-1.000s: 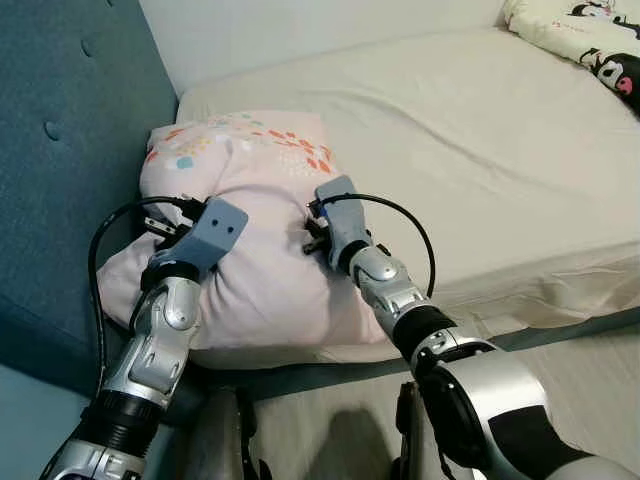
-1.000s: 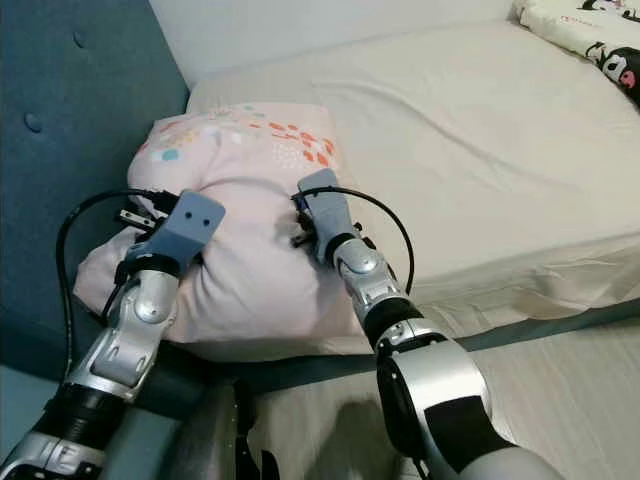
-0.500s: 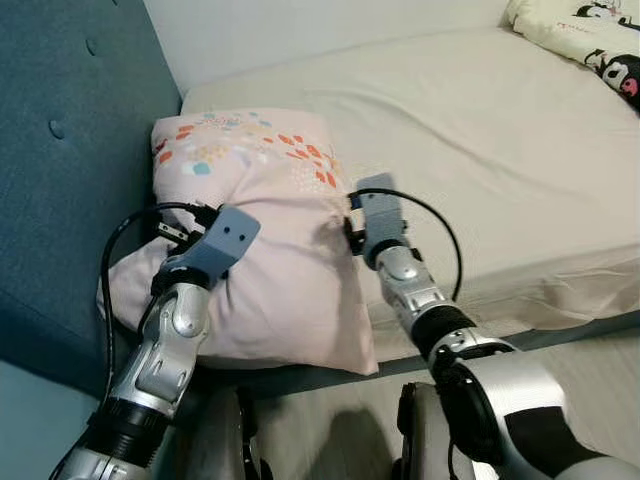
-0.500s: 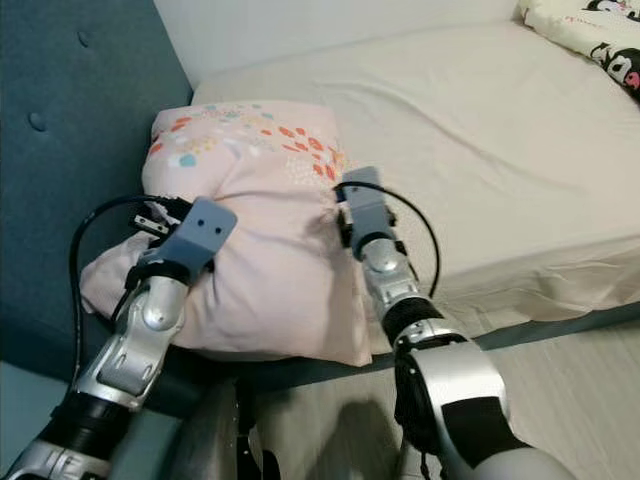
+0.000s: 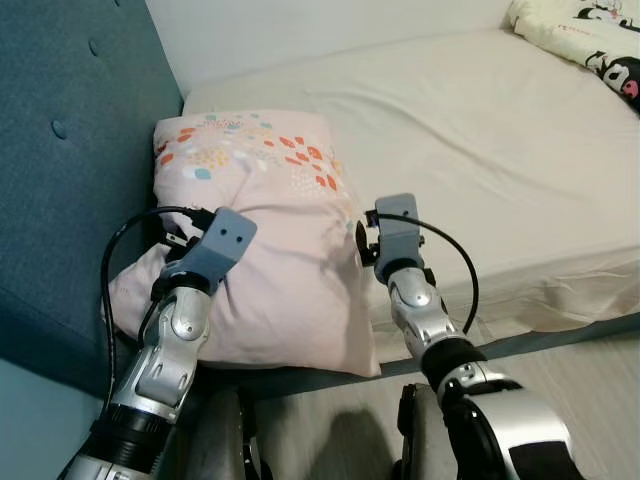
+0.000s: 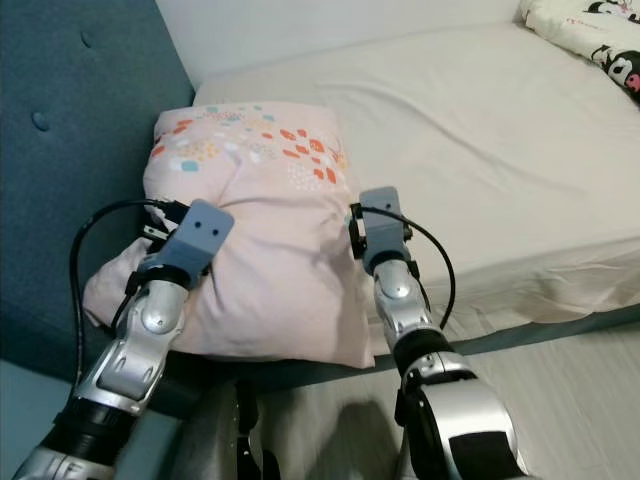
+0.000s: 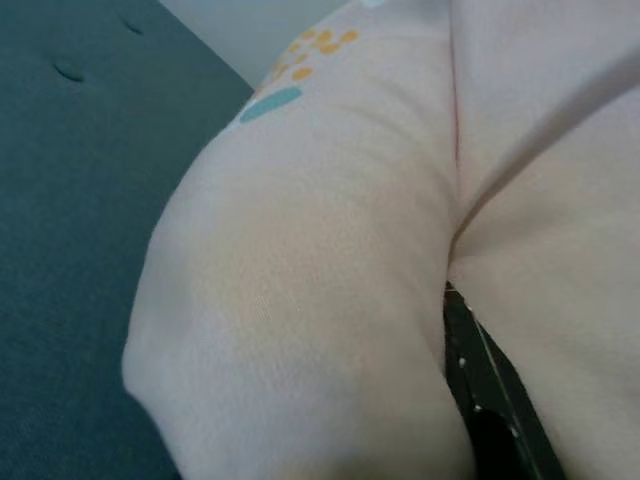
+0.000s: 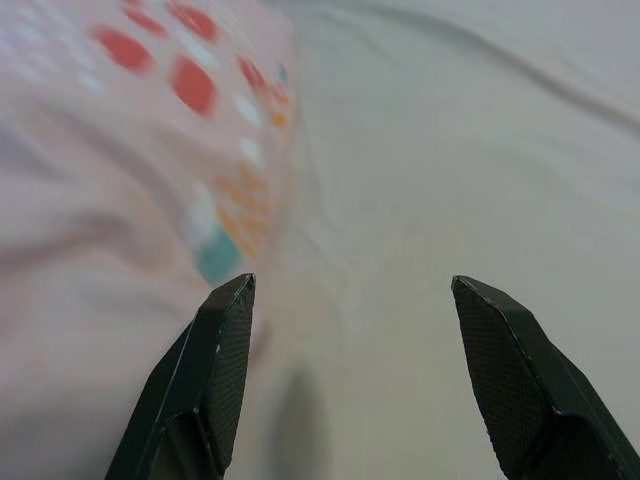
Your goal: Clean up the room
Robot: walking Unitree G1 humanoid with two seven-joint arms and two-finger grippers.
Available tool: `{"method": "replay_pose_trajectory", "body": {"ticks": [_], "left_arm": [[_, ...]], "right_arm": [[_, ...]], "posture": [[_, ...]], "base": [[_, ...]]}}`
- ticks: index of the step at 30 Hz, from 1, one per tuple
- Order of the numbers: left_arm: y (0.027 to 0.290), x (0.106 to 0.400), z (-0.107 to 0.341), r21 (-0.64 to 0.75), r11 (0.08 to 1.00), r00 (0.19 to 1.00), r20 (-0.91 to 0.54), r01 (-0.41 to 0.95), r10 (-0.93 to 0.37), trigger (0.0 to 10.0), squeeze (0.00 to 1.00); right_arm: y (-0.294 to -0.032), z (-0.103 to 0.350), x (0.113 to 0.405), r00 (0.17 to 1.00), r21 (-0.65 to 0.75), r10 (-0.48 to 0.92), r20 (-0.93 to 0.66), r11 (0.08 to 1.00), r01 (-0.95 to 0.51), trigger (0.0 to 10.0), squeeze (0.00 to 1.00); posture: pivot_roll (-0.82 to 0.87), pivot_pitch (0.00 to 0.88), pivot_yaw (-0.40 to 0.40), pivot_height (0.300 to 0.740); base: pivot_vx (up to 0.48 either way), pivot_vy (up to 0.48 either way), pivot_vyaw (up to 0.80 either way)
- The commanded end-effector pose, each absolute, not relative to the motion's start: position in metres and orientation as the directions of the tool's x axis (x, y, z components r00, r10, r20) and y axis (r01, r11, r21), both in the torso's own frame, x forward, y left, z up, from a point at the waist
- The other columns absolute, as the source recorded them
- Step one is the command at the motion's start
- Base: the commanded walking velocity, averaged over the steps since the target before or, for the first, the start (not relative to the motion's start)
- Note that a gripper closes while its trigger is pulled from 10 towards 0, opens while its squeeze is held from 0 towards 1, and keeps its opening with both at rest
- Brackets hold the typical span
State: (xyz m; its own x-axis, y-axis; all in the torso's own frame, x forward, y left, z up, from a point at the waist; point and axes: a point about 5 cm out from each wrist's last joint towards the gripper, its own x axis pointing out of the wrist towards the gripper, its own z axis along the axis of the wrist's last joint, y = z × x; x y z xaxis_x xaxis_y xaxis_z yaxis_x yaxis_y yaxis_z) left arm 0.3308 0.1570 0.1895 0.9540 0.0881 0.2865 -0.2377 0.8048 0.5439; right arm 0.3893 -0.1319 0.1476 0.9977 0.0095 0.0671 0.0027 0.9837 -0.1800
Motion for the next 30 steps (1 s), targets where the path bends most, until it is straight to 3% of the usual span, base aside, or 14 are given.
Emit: {"method": "replay_pose_trajectory", "body": {"ticks": [1,6,7,8,9,10,13,15,16,17,22,27,28,30], "left_arm": [[0.159,0.327,0.191,0.525,0.814,0.951,0.293,-0.249,0.102,10.0,1.00],[0.155,0.321,0.186,0.462,0.872,0.972,0.228,-0.164,0.062,10.0,1.00],[0.151,0.317,0.181,0.424,0.900,0.982,0.186,-0.104,0.026,10.0,0.94],[0.149,0.314,0.177,0.398,0.915,0.987,0.160,-0.064,0.000,10.0,0.10],[0.149,0.314,0.177,0.398,0.915,0.987,0.160,-0.064,0.000,10.0,0.10],[0.146,0.309,0.166,0.362,0.932,0.995,0.087,0.011,-0.045,10.0,0.00],[0.148,0.304,0.151,0.353,0.933,0.997,-0.006,0.072,-0.075,10.0,0.00],[0.159,0.292,0.116,0.381,0.907,0.972,-0.207,0.181,-0.107,10.0,0.00],[0.159,0.292,0.116,0.381,0.907,0.972,-0.207,0.181,-0.107,10.0,0.00],[0.164,0.285,0.096,0.407,0.880,0.943,-0.312,0.244,-0.117,10.0,0.00],[0.161,0.272,0.065,0.407,0.849,0.884,-0.448,0.336,-0.135,10.0,0.00],[0.151,0.274,0.061,0.396,0.854,0.892,-0.424,0.338,-0.156,10.0,0.00],[0.149,0.283,0.072,0.427,0.860,0.933,-0.333,0.281,-0.140,10.0,0.00],[0.149,0.283,0.072,0.427,0.860,0.933,-0.333,0.281,-0.140,10.0,0.00]], "right_arm": [[-0.134,0.142,0.387,0.999,-0.165,-0.004,0.052,0.986,0.013,10.0,0.00],[-0.140,0.140,0.385,0.999,-0.165,-0.009,0.053,0.986,0.018,10.0,0.00],[-0.141,0.140,0.385,0.999,-0.166,-0.008,0.054,0.986,0.017,10.0,0.00],[-0.142,0.140,0.385,0.999,-0.166,-0.007,0.054,0.986,0.016,10.0,0.00],[-0.142,0.140,0.385,0.999,-0.166,-0.007,0.054,0.986,0.016,10.0,0.00],[-0.142,0.140,0.384,0.999,-0.165,0.006,0.052,0.986,0.002,10.0,0.00],[-0.141,0.138,0.384,0.999,-0.163,0.035,0.038,0.986,-0.028,10.0,0.00],[-0.138,0.136,0.382,0.996,-0.171,0.087,0.017,0.982,-0.083,10.0,0.00],[-0.138,0.136,0.382,0.996,-0.171,0.087,0.017,0.982,-0.083,10.0,0.00],[-0.138,0.134,0.382,0.994,-0.175,0.105,0.005,0.979,-0.103,10.0,0.00],[-0.137,0.130,0.380,0.992,-0.180,0.123,-0.018,0.976,-0.124,10.0,0.00],[-0.137,0.130,0.380,0.992,-0.183,0.121,-0.023,0.975,-0.123,10.0,0.00],[-0.137,0.132,0.381,0.993,-0.182,0.118,-0.015,0.976,-0.119,10.0,0.00],[-0.137,0.132,0.381,0.993,-0.182,0.118,-0.015,0.976,-0.119,10.0,0.00]], "posture": [[0.12,0.256,0.063,0.564],[0.12,0.243,0.065,0.564],[0.12,0.240,0.064,0.564],[0.12,0.240,0.064,0.564],[0.12,0.240,0.064,0.564],[0.12,0.236,0.064,0.564],[0.11,0.234,0.064,0.564],[0.11,0.230,0.057,0.564],[0.11,0.230,0.057,0.564],[0.11,0.228,0.053,0.564],[0.11,0.229,0.047,0.564],[0.10,0.231,0.047,0.564],[0.10,0.234,0.049,0.564],[0.10,0.234,0.049,0.564]], "base": [[0.000,0.000,0.00],[0.000,0.000,0.00],[0.000,0.000,0.00],[0.000,0.000,0.00],[0.000,0.000,0.00],[0.000,0.000,0.00],[0.000,0.000,0.00],[0.000,0.000,0.00],[0.000,0.000,0.00],[0.000,0.000,0.00],[0.000,0.000,0.00],[0.000,0.000,0.00],[0.000,0.000,0.00],[0.000,0.000,0.00]]}}
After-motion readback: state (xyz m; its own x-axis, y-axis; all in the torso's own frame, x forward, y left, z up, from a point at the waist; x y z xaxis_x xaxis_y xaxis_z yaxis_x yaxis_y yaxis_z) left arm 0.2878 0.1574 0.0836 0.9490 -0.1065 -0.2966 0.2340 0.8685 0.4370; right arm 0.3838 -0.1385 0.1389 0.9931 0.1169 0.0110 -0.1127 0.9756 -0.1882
